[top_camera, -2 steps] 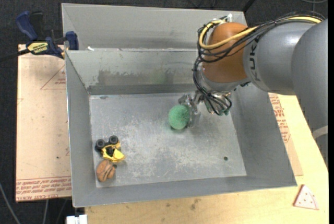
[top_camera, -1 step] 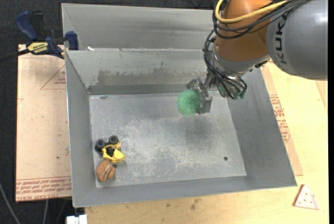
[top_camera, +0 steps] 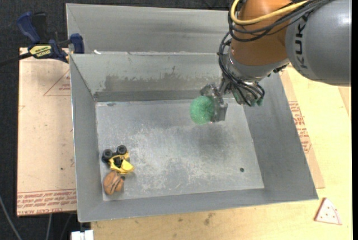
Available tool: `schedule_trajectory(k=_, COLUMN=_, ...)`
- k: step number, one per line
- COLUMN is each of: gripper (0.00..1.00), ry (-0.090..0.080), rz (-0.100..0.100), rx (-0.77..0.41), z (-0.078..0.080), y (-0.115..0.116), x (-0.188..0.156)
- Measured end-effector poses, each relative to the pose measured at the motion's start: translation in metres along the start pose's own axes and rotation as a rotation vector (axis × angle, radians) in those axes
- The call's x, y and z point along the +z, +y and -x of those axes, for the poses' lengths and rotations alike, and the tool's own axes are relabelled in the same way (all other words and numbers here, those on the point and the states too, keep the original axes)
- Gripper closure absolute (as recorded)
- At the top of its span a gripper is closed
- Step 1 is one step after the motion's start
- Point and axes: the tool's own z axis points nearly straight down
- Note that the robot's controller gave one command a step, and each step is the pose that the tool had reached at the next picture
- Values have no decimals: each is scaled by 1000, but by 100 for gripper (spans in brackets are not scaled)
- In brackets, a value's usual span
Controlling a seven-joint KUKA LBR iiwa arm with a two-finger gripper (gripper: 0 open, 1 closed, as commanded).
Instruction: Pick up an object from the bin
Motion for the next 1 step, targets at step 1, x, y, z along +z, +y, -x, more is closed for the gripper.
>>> schedule_trajectory(k=1, gripper=100, ry=7, rz=1, rx=4, z=3, y=1, x=-44)
